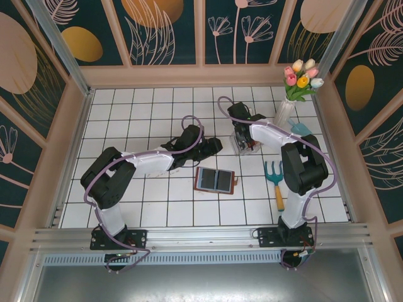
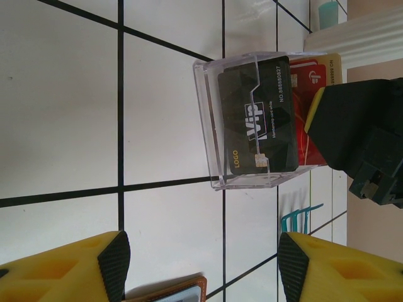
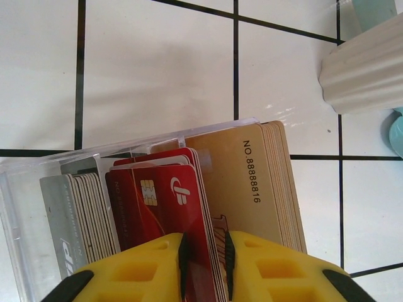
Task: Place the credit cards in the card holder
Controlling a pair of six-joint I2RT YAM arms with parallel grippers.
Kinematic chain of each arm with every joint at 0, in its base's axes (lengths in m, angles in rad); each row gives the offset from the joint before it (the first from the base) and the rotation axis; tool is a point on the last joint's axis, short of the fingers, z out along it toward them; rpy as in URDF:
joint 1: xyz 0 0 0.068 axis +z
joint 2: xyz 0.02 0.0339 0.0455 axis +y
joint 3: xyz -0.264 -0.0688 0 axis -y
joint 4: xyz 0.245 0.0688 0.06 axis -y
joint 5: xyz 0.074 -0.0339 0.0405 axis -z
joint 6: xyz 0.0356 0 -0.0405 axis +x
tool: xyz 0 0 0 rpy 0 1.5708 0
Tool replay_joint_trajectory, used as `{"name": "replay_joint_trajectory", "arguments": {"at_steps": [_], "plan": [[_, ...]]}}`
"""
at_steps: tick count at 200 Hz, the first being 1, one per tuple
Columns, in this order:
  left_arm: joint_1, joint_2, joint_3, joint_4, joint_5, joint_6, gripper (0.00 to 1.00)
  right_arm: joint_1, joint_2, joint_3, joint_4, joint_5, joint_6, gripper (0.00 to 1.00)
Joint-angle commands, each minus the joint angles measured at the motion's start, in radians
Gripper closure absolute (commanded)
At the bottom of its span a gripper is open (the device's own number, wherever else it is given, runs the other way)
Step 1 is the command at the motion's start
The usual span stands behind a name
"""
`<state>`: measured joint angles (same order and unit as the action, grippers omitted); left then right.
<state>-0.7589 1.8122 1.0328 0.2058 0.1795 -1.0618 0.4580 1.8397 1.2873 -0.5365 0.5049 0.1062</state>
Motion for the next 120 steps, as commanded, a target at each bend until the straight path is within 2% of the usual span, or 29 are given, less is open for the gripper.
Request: {"name": "replay_joint_trajectory", "arguments": {"at_steps": [1,74,90,101,120], "plan": [[0.001,0.009,0.019,0.021,0.015,0.014,0.35,-0.012,-0.042,-0.014,-0.038,0.039,-0.005,0.79],[0.001,0.007,0.019,0.021,0.015,0.011,0.35,-0.022,-0.073,-0.016,-0.044,0.048,-0.001,0.79],[0.002,0.008,0.021,0.023,0.017,0.011,0.35,-0.024,-0.074,-0.019,-0.041,0.041,-0.002,0.81],[0.001,0.008,0.022,0.022,0.018,0.011,0.35,-0.024,-0.074,-0.019,-0.042,0.036,-0.003,0.86],[0.002,0.009,0.021,0.024,0.020,0.010,0.35,-0.024,-0.075,-0.015,-0.047,0.024,-0.002,0.86]]}}
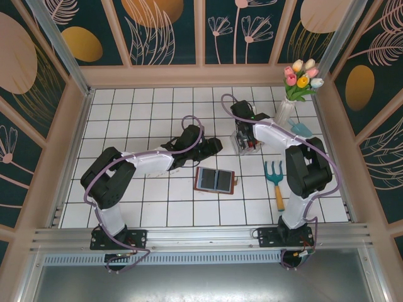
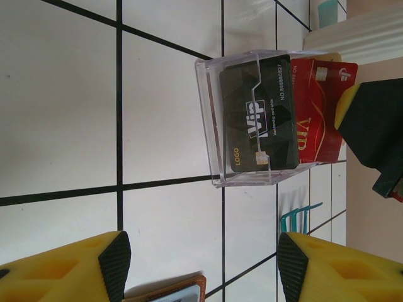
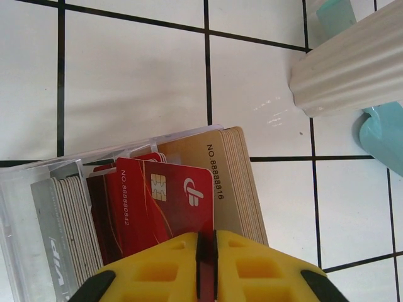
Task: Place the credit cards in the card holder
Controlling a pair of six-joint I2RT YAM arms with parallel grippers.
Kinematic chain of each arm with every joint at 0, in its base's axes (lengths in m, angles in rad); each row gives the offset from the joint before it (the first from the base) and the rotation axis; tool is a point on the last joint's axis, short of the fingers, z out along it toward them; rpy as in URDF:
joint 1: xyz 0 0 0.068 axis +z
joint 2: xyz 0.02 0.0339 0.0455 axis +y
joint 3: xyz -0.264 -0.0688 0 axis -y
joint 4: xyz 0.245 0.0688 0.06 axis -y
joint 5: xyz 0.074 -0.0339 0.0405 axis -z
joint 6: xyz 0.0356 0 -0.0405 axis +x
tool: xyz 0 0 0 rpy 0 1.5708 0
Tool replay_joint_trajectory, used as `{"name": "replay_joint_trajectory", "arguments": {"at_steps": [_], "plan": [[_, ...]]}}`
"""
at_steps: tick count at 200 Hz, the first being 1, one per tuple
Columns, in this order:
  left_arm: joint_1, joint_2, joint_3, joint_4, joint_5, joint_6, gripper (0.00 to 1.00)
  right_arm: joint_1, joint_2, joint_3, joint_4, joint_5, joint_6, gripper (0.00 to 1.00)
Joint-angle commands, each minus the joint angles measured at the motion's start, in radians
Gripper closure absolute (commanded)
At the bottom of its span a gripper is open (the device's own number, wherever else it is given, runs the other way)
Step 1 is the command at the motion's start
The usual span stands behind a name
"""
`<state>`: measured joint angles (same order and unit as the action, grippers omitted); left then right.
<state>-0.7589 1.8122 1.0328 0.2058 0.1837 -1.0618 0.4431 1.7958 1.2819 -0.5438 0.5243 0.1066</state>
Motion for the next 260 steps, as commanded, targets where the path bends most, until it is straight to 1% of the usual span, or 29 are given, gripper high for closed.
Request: {"name": "replay_joint_trajectory", "arguments": {"at_steps": [1,15,25,57,71,111,122,138,144,155,162,179,199,222,237,260], "plan": [[0.002,0.010,0.021,0.024,0.017,0.010,0.35,-0.010,-0.031,-0.009,-0.040,0.002,-0.002,0.86],[0.002,0.012,0.021,0.024,0.020,0.011,0.35,-0.009,-0.040,-0.004,-0.047,-0.016,0.001,0.86],[0.001,0.010,0.020,0.025,0.019,0.009,0.35,-0.009,-0.057,-0.003,-0.054,-0.033,0.006,0.91],[0.001,0.005,0.018,0.023,0.012,0.009,0.35,-0.010,-0.128,-0.007,-0.056,-0.104,0.020,0.94],[0.001,0.006,0.019,0.024,0.013,0.009,0.35,-0.012,-0.150,-0.007,-0.058,-0.130,0.024,0.99],[0.001,0.000,0.018,0.030,0.014,0.011,0.35,-0.018,-0.177,-0.006,-0.066,-0.203,0.036,1.00],[0.001,-0.007,0.013,0.042,0.019,0.014,0.34,-0.023,-0.194,-0.001,-0.067,-0.247,0.049,1.00],[0.006,-0.027,0.002,0.063,0.027,0.019,0.33,-0.033,-0.252,-0.011,-0.043,-0.334,0.075,1.00],[0.011,-0.036,-0.007,0.078,0.033,0.016,0.33,-0.043,-0.284,-0.018,-0.029,-0.393,0.092,1.00],[0.024,-0.056,-0.033,0.128,0.056,0.007,0.32,-0.060,-0.333,-0.033,-0.005,-0.482,0.118,1.00],[0.031,-0.070,-0.051,0.158,0.069,-0.002,0.32,-0.070,-0.362,-0.045,0.010,-0.505,0.137,1.00],[0.054,-0.093,-0.097,0.236,0.113,-0.019,0.29,-0.103,-0.419,-0.070,0.035,-0.629,0.166,1.00],[0.073,-0.130,-0.117,0.323,0.183,-0.039,0.28,-0.122,-0.444,-0.081,0.048,-0.723,0.189,1.00],[0.089,-0.127,-0.116,0.421,0.253,-0.075,0.27,-0.142,-0.474,-0.114,0.104,-0.895,0.223,1.00],[0.107,-0.119,-0.129,0.526,0.305,-0.122,0.25,-0.151,-0.490,-0.136,0.155,-1.037,0.249,1.00],[0.136,-0.105,-0.148,0.685,0.364,-0.208,0.24,-0.157,-0.503,-0.167,0.221,-1.170,0.295,1.00]]}}
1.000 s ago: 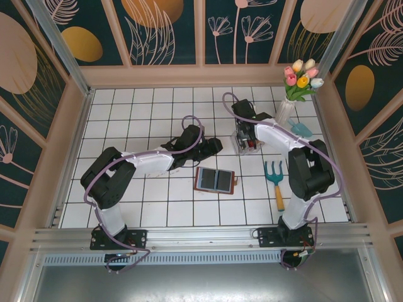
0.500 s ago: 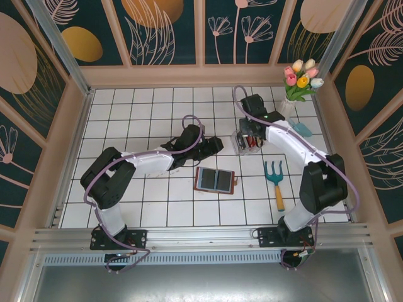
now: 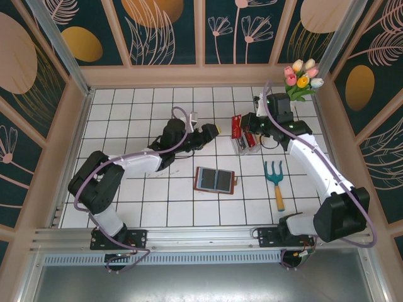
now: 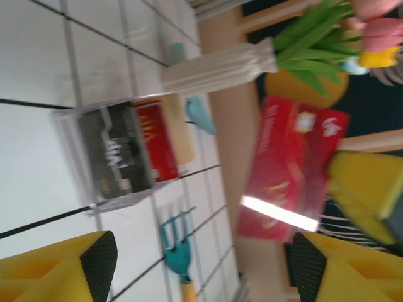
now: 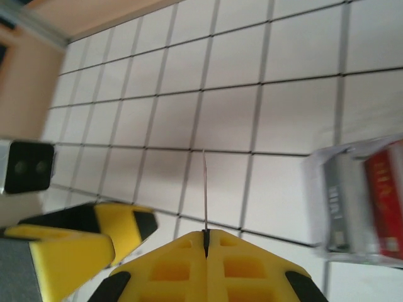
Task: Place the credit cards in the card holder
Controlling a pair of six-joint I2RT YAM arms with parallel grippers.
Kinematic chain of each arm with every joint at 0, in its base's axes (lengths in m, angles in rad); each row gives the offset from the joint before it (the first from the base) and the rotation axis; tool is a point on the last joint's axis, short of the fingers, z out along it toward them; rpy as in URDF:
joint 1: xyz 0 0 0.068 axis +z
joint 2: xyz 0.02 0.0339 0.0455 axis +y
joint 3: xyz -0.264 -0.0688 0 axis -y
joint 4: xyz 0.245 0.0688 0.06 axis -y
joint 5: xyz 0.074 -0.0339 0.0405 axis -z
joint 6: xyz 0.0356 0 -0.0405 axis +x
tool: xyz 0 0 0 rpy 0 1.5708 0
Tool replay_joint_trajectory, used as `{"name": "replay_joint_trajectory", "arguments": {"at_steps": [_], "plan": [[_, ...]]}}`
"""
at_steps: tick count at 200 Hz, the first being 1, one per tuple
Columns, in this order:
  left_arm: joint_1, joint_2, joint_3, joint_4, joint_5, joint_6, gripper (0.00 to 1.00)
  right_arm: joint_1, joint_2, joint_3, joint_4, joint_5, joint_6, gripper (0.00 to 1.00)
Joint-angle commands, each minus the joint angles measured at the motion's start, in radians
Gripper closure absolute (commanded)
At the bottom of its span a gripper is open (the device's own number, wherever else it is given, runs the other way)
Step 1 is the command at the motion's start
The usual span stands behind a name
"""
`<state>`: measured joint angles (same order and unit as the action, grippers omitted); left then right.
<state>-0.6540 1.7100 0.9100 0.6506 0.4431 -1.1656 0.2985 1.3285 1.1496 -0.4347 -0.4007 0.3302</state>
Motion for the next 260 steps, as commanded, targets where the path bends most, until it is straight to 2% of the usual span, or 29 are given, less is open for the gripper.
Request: {"name": "replay_joint_trajectory", "arguments": {"at_steps": [1,33,70,89,96,109,126,146,151,185,200,209,220,235,244,260], "plan": [[0.031,-0.003,-0.026,0.246,0.106,-0.107,0.24,-0.012,-0.036,-0.037,0.119,-0.255,0.077,1.00],[0.037,0.056,0.006,0.301,0.176,-0.132,0.24,-0.021,-0.046,-0.094,0.237,-0.376,0.161,1.00],[0.037,0.060,-0.003,0.344,0.205,-0.146,0.27,-0.035,-0.034,-0.139,0.344,-0.481,0.226,1.00],[0.037,0.059,-0.007,0.364,0.221,-0.151,0.32,-0.039,-0.029,-0.154,0.379,-0.515,0.243,1.00],[0.037,0.054,-0.012,0.375,0.226,-0.152,0.37,-0.039,-0.024,-0.155,0.372,-0.509,0.242,1.00],[0.037,0.047,-0.018,0.395,0.234,-0.157,0.57,-0.041,-0.017,-0.160,0.361,-0.488,0.238,1.00],[0.037,0.035,-0.033,0.418,0.235,-0.167,0.76,-0.047,-0.008,-0.172,0.354,-0.467,0.236,1.00],[0.037,0.024,-0.050,0.437,0.234,-0.181,0.96,-0.053,-0.002,-0.187,0.366,-0.473,0.242,1.00],[0.037,0.023,-0.056,0.446,0.232,-0.187,1.00,-0.052,-0.002,-0.194,0.374,-0.477,0.246,0.97],[0.037,0.025,-0.085,0.528,0.230,-0.250,1.00,-0.052,0.001,-0.227,0.422,-0.530,0.264,0.69],[0.037,0.028,-0.092,0.550,0.233,-0.267,1.00,-0.052,0.004,-0.238,0.452,-0.570,0.275,0.63],[0.037,0.031,-0.095,0.559,0.236,-0.273,1.00,-0.053,0.008,-0.243,0.464,-0.590,0.280,0.65],[0.036,0.030,-0.096,0.564,0.239,-0.279,1.00,-0.052,0.012,-0.246,0.473,-0.603,0.286,0.72],[0.037,0.030,-0.099,0.561,0.237,-0.279,1.00,-0.052,0.014,-0.253,0.487,-0.626,0.292,0.74],[0.036,0.030,-0.101,0.561,0.235,-0.281,1.00,-0.051,0.012,-0.260,0.502,-0.641,0.297,0.85],[0.037,0.031,-0.104,0.564,0.233,-0.285,1.00,-0.050,0.003,-0.270,0.511,-0.653,0.296,0.91]]}}
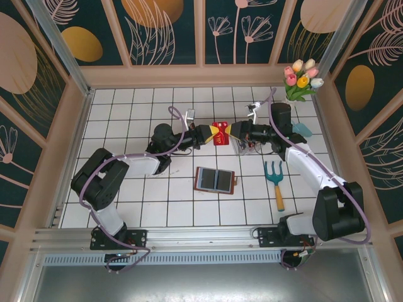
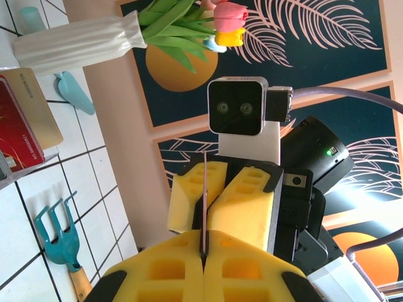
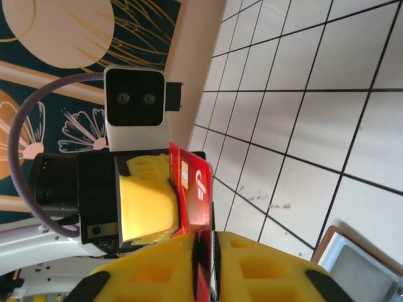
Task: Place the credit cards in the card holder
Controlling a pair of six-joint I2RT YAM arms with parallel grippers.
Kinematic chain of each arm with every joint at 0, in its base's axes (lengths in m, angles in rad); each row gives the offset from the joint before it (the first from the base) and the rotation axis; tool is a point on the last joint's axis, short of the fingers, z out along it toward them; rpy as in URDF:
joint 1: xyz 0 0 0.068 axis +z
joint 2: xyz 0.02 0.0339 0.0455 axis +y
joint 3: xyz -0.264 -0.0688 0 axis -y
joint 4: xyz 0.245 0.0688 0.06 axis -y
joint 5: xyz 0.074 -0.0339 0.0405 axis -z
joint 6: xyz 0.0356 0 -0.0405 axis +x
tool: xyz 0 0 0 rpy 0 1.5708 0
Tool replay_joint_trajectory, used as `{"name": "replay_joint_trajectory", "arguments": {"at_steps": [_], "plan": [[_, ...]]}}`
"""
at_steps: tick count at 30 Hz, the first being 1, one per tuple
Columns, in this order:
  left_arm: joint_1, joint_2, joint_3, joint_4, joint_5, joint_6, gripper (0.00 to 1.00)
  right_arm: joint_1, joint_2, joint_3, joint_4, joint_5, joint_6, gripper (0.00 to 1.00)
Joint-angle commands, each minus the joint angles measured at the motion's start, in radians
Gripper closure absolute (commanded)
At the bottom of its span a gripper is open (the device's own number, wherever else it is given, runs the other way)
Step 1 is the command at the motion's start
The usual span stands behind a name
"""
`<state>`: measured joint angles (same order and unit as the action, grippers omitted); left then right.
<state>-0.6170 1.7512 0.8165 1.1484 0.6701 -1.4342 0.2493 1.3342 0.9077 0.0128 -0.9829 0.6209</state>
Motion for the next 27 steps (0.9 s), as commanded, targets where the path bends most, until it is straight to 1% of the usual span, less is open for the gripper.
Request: {"name": "replay_joint_trajectory", "arguments": {"at_steps": [1,2,3,4,5,6,7,9,10,12,14,16,17,18,19,21,24,27], "plan": [[0.000,-0.010,-0.011,0.066,0.006,-0.017,1.00,-0.001,-0.002,-0.028,0.065,-0.071,0.005,0.91],[-0.001,-0.011,-0.012,0.065,0.005,-0.017,0.97,-0.001,-0.006,-0.031,0.063,-0.075,0.005,0.94],[0.000,-0.010,-0.012,0.058,0.004,-0.016,0.88,-0.001,-0.010,-0.034,0.060,-0.073,0.002,0.97],[0.000,-0.012,-0.014,0.039,0.001,-0.012,0.77,0.000,-0.016,-0.036,0.046,-0.055,-0.004,1.00],[0.000,-0.015,-0.016,0.017,-0.004,-0.002,0.72,-0.001,-0.025,-0.038,0.024,-0.030,-0.013,1.00],[0.000,-0.023,-0.021,-0.020,-0.013,0.015,0.64,-0.001,-0.035,-0.037,-0.011,0.010,-0.029,1.00],[0.000,-0.031,-0.028,-0.078,-0.028,0.041,0.52,0.001,-0.046,-0.031,-0.074,0.074,-0.055,1.00],[0.000,-0.085,-0.044,-0.229,-0.071,0.125,0.46,0.022,-0.069,-0.020,-0.203,0.240,-0.109,1.00],[0.000,-0.111,-0.048,-0.346,-0.110,0.180,0.43,0.042,-0.086,-0.024,-0.259,0.354,-0.118,1.00],[-0.004,-0.157,-0.042,-0.605,-0.215,0.304,0.39,0.093,-0.121,-0.055,-0.317,0.521,-0.109,1.00],[-0.007,-0.198,-0.037,-0.835,-0.331,0.411,0.36,0.180,-0.154,-0.092,-0.366,0.683,-0.071,1.00],[-0.013,-0.218,-0.041,-0.982,-0.411,0.482,0.35,0.265,-0.170,-0.121,-0.396,0.782,-0.028,1.00],[-0.015,-0.224,-0.049,-1.030,-0.435,0.505,0.34,0.311,-0.175,-0.133,-0.413,0.831,0.001,1.00],[-0.018,-0.229,-0.061,-1.051,-0.443,0.517,0.34,0.341,-0.178,-0.141,-0.422,0.860,0.023,1.00],[-0.021,-0.231,-0.079,-1.058,-0.440,0.522,0.34,0.379,-0.181,-0.153,-0.443,0.917,0.059,1.00],[-0.029,-0.226,-0.111,-1.035,-0.419,0.516,0.34,0.416,-0.185,-0.180,-0.468,0.991,0.101,1.00],[-0.056,-0.198,-0.119,-1.033,-0.420,0.514,0.33,0.424,-0.181,-0.219,-0.475,0.994,0.122,1.00],[-0.088,-0.147,-0.084,-1.054,-0.421,0.530,0.34,0.429,-0.182,-0.242,-0.471,0.993,0.138,1.00]]}}
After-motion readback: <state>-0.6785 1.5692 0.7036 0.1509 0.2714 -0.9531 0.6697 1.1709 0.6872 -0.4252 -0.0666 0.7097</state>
